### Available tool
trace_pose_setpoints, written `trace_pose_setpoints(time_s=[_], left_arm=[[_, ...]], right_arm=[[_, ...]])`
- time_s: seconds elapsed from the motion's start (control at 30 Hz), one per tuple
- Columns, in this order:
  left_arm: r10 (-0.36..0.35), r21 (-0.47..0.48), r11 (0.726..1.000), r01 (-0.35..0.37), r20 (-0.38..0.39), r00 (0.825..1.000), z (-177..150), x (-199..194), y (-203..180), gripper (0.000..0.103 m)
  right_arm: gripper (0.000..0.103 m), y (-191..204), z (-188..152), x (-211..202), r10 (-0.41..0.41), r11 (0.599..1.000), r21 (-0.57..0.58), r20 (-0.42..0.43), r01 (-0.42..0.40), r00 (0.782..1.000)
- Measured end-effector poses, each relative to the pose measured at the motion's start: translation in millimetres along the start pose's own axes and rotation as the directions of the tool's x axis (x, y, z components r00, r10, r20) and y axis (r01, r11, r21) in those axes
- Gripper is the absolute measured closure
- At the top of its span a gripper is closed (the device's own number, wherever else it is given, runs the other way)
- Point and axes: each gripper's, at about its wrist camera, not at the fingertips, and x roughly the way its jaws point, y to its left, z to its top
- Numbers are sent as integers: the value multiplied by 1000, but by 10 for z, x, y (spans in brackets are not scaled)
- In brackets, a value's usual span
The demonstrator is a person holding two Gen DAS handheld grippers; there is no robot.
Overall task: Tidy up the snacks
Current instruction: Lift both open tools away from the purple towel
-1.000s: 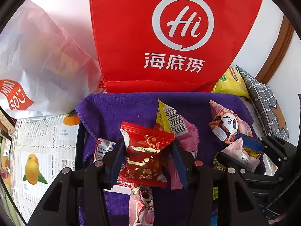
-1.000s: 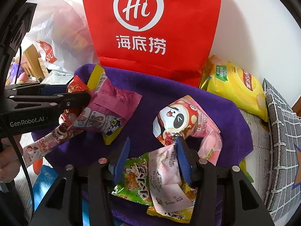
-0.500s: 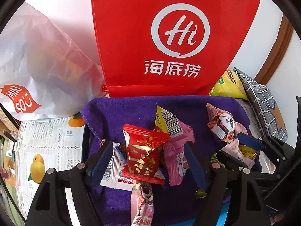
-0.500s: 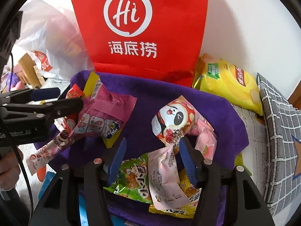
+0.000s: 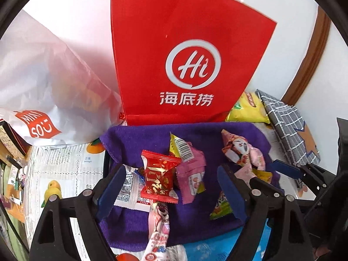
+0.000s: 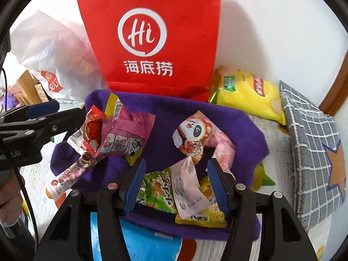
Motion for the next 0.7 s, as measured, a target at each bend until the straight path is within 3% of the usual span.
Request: trace_pose_setpoints(time_s=[0.17,0.47,0.7], left_arm=[[4,10,1000,-4,39,999,-13,-239,-67,9],[10,8,1000,-11,102,995,-91,-733,-140,7],[9,0,1000,-9,117,993,-315,-1112,-190,6]], right_arm=[[35,-42,-11,-273,-19,999,50,29,18,999],[21,7,-74,-797,-55,996,76,101,48,993],[21,36,-251,-1171,-87,992,103,125,75,988]])
